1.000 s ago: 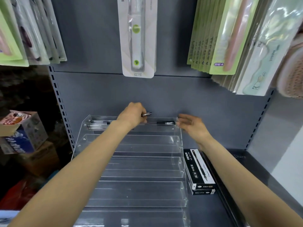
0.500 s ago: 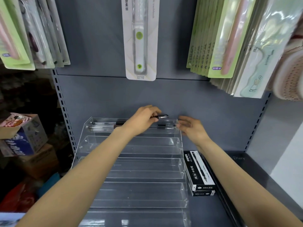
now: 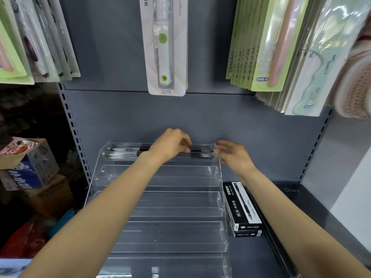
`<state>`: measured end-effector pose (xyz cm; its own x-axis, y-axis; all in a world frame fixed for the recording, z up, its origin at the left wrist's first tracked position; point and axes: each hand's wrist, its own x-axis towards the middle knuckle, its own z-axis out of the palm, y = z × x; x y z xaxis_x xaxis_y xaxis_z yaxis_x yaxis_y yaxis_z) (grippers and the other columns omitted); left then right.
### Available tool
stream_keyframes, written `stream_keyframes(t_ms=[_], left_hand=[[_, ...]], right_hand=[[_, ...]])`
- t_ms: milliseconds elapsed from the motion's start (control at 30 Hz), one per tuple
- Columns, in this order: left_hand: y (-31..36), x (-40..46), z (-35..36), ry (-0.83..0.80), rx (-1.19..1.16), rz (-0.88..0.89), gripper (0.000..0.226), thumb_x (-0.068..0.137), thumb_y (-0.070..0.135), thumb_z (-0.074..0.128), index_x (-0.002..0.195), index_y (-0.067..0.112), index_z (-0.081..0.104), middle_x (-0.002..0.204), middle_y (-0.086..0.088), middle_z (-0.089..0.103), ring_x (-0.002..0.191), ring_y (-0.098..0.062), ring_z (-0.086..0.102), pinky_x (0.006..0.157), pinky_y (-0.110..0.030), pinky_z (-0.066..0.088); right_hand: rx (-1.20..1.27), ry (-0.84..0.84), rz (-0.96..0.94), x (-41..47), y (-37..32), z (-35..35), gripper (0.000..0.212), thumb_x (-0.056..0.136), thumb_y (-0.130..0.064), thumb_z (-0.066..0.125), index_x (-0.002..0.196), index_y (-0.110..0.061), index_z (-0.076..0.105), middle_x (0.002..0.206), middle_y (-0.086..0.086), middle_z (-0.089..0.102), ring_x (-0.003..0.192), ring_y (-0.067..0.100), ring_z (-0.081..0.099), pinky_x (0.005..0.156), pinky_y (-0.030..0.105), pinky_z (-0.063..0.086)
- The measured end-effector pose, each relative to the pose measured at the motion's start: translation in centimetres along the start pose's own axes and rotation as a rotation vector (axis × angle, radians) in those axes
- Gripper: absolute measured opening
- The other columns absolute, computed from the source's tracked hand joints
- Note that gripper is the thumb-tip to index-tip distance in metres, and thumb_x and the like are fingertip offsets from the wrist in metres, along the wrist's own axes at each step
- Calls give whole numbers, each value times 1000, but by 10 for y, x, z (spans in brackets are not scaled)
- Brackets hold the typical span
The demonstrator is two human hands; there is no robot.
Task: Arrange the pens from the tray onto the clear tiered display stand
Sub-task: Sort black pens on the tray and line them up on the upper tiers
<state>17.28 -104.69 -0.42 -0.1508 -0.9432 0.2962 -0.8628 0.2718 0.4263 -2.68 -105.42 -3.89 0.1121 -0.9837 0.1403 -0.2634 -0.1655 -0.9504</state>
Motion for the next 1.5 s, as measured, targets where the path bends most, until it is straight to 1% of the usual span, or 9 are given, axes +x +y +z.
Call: stream_keyframes(t_ms=[133, 467, 633, 767, 900, 1100, 1233, 1367, 1500], left_hand=[[-16, -10, -19, -35, 80, -57, 10, 80, 10, 70, 89, 12, 74, 81, 0, 67, 59, -13, 59, 64, -29, 54], [-9, -4, -17, -102, 98, -71, 10, 79, 12, 72, 89, 13, 74, 86, -3, 68, 66, -13, 57, 61, -37, 58], [-9, -21, -18, 120, -136, -56, 18, 81, 15, 70, 99, 12, 70, 88, -3, 68, 73, -10, 59, 71, -33, 55], [-12, -55, -25, 270, -189, 0, 20, 83, 16, 68, 103, 15, 67, 87, 2, 67, 74, -10, 61, 68, -6, 43], [-41, -116, -43, 422, -162, -38, 9, 84, 11, 66, 92, 13, 68, 81, 3, 63, 71, -8, 58, 67, -3, 40], [-135, -248, -72, 449, -183, -326, 6, 87, 14, 61, 86, 14, 66, 79, -4, 67, 73, -15, 62, 69, -26, 48], [-204, -341, -92, 359, -133, -478, 7, 89, 17, 61, 90, 12, 66, 80, -2, 65, 76, -16, 59, 59, -17, 40], [-275, -427, -100, 209, -139, -633, 7, 88, 15, 62, 92, 12, 66, 90, -6, 70, 84, -20, 63, 67, -21, 40], [-324, -494, -91, 76, -127, -732, 15, 89, 10, 58, 99, 4, 67, 101, -13, 69, 92, -25, 62, 70, -22, 34]], right_hand=[[47, -5, 2, -1, 0, 1, 39, 91, -10, 59, 130, -9, 52, 126, 4, 57, 108, 14, 56, 86, 24, 47], [-73, 29, -25, -3, -2, 3, 37, 91, -13, 59, 128, -10, 55, 128, 5, 59, 115, 18, 56, 94, 25, 44], [-446, 185, -286, -17, -20, 17, 31, 92, -12, 56, 123, -10, 60, 126, 7, 58, 115, 21, 56, 92, 16, 36], [-333, 112, -386, -39, -39, 54, 23, 90, -8, 57, 112, -10, 65, 111, 5, 62, 87, 11, 59, 84, 10, 45], [-215, -40, -371, -69, -55, 114, 20, 88, -5, 56, 102, -13, 68, 100, 1, 68, 76, 1, 57, 71, -1, 39], [-128, -269, -290, -140, -64, 242, 17, 92, -13, 55, 101, -17, 67, 93, -4, 67, 83, 8, 61, 78, 24, 51], [-103, -400, -222, -201, -59, 338, 17, 93, -13, 53, 105, -13, 66, 96, 1, 67, 83, 10, 60, 73, 22, 49], [-180, -551, -167, -258, -43, 427, 24, 97, -11, 47, 116, -8, 61, 111, 9, 64, 96, 19, 60, 74, 12, 47], [-357, -682, -69, -295, -4, 498, 28, 101, -12, 41, 125, -8, 55, 121, 14, 60, 103, 32, 56, 90, 41, 45]])
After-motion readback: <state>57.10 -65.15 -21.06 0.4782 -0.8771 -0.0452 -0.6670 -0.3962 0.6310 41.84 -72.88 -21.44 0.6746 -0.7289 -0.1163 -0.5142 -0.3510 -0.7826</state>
